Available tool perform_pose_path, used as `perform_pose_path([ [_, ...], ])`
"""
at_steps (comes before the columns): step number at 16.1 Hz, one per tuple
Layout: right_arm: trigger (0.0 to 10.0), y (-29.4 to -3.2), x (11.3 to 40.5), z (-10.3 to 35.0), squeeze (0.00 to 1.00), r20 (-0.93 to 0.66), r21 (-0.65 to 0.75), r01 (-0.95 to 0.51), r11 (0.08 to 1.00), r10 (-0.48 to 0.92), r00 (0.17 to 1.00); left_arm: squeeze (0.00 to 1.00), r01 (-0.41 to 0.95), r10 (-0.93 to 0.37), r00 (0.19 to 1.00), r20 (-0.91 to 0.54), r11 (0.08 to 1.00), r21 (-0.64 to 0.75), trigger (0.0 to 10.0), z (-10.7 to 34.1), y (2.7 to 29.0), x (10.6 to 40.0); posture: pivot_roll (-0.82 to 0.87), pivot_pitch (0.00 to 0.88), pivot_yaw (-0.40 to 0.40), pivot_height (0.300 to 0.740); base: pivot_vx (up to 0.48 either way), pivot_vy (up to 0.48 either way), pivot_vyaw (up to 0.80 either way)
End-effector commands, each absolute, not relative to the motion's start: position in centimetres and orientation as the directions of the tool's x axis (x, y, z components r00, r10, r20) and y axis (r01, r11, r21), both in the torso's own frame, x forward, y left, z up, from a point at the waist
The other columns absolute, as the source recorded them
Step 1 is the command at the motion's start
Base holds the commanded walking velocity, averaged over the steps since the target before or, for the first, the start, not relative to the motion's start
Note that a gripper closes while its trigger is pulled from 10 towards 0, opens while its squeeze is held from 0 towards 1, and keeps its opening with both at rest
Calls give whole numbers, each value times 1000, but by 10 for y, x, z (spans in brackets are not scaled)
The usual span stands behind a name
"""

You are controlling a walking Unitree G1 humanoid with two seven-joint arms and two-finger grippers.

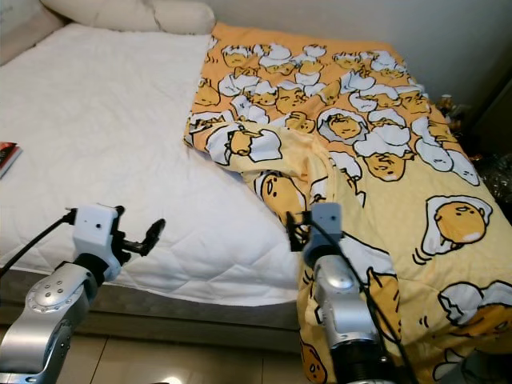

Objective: Clean up the room

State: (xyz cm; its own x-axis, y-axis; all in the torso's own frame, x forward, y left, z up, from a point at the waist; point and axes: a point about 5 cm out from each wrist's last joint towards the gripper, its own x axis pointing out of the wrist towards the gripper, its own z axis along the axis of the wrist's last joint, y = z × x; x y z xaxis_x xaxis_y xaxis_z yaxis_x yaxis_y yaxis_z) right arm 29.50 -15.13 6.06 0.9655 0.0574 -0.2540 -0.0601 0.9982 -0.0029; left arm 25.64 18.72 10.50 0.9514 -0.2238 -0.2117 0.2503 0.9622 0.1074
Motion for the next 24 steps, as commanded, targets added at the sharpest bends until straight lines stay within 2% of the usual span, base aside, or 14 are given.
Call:
perform_pose_path([
  [1,10000,-150,295,59,0,-272,-8,-53,999,49,961,957,265,-238,951,-199,957,122,10000,108,186,256,124,0,-50,740,0,0,0],
  [2,10000,-153,295,56,1000,-289,-21,-40,999,32,957,961,290,-260,943,-205,948,132,10000,108,186,256,123,0,-46,740,0,0,0],
  [6,10000,-155,301,54,1000,-325,-72,-41,997,15,946,961,353,-311,920,-239,921,163,10000,108,190,257,126,0,-37,740,0,0,0],
  [14,10000,-144,301,61,1000,-268,-12,-88,996,81,960,976,291,-263,942,-208,949,121,10000,109,193,264,120,0,-32,740,0,0,0],
  [17,10000,-142,301,62,1000,-260,-5,-96,995,91,961,976,283,-257,947,-195,952,120,10000,112,195,267,124,0,-32,740,309,0,733],
  [24,10000,-141,300,60,1000,-274,11,-85,996,85,958,976,286,-259,946,-197,950,125,10000,112,197,268,116,0,-21,740,333,0,-114],
])
